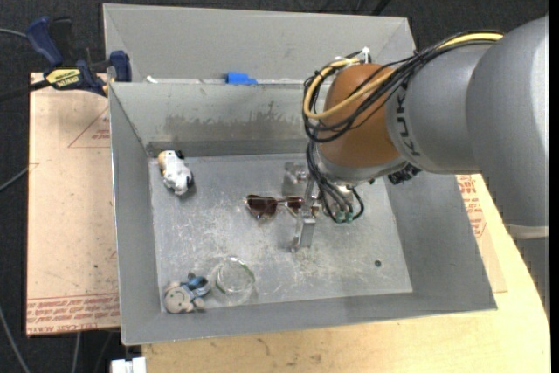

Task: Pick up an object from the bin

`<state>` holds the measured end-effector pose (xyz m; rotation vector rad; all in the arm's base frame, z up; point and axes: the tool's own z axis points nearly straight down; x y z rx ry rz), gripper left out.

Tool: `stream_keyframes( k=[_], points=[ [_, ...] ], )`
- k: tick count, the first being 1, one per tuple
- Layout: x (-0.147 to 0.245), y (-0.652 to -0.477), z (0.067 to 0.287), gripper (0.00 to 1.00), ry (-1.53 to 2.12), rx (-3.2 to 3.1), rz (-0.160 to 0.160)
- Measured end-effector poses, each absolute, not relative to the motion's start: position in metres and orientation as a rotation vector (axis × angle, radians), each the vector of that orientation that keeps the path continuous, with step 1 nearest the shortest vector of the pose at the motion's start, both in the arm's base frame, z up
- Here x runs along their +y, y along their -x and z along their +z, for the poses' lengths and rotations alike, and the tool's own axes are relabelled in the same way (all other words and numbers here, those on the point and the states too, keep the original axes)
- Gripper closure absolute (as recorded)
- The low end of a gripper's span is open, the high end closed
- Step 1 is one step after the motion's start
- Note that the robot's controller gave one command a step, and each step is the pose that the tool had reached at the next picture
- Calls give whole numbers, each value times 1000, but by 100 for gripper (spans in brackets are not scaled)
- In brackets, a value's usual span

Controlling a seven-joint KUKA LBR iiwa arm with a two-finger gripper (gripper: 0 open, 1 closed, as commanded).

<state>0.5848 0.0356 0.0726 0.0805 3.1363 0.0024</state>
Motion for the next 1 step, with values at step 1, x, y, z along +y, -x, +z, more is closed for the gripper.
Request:
stream_keyframes(
  k=[1],
  points=[
    [21, -604, 71, 100, -67, 3136, 2]
  ],
)
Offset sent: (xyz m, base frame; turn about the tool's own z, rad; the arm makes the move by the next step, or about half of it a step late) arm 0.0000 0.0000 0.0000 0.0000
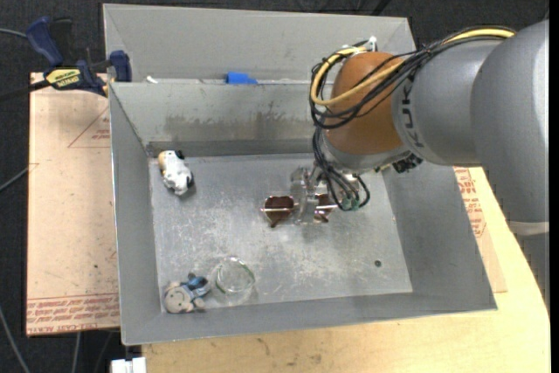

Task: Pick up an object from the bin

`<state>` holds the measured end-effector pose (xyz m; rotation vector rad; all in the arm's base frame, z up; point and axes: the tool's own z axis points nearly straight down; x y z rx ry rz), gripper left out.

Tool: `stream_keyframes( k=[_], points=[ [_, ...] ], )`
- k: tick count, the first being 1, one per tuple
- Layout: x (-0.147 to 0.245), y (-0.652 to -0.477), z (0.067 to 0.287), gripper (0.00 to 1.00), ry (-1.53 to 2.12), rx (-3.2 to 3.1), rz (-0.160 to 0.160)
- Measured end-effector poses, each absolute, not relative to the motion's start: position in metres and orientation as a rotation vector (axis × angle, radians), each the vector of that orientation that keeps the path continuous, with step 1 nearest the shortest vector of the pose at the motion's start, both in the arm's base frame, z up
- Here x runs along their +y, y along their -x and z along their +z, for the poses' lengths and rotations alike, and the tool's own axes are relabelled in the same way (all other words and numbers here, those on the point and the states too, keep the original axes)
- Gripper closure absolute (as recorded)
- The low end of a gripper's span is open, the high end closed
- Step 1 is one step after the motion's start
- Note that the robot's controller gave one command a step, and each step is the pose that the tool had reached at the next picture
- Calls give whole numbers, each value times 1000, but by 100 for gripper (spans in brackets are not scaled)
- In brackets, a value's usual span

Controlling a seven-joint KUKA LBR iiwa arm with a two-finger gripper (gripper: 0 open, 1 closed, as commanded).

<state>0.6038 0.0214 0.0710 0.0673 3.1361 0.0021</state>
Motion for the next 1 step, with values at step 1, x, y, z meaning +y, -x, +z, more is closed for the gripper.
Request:
stream_keyframes(
  k=[1],
  points=[
    [21, -604, 71, 100, -67, 3136, 2]
  ],
)
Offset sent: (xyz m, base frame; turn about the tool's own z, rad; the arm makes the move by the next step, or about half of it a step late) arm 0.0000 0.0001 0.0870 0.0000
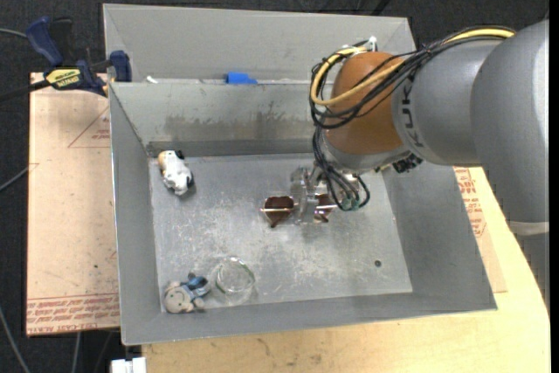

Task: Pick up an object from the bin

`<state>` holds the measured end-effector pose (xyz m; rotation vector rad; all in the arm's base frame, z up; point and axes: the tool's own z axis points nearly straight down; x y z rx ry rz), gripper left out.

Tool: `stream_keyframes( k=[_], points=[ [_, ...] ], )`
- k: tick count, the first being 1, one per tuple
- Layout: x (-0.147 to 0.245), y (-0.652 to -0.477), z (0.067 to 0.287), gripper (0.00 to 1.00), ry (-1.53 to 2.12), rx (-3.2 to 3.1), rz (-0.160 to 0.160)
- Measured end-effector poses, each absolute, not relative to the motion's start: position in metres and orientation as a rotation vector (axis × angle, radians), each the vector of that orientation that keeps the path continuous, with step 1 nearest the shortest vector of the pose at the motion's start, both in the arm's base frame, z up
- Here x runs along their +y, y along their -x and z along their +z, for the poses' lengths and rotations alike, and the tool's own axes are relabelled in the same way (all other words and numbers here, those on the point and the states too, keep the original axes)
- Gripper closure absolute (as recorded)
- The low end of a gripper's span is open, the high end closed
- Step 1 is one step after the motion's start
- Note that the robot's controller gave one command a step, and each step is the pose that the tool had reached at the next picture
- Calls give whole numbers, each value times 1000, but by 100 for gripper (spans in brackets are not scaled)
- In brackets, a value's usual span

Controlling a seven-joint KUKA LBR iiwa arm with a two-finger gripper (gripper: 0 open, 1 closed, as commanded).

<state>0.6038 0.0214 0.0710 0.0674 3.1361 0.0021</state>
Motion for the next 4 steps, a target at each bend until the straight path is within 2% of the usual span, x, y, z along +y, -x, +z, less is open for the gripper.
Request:
stream_keyframes(
  k=[1, 4],
  points=[
    [21, -602, 74, 100, -68, 3141, 2],
    [22, -603, 135, 100, -67, 3138, 2]
  ],
)
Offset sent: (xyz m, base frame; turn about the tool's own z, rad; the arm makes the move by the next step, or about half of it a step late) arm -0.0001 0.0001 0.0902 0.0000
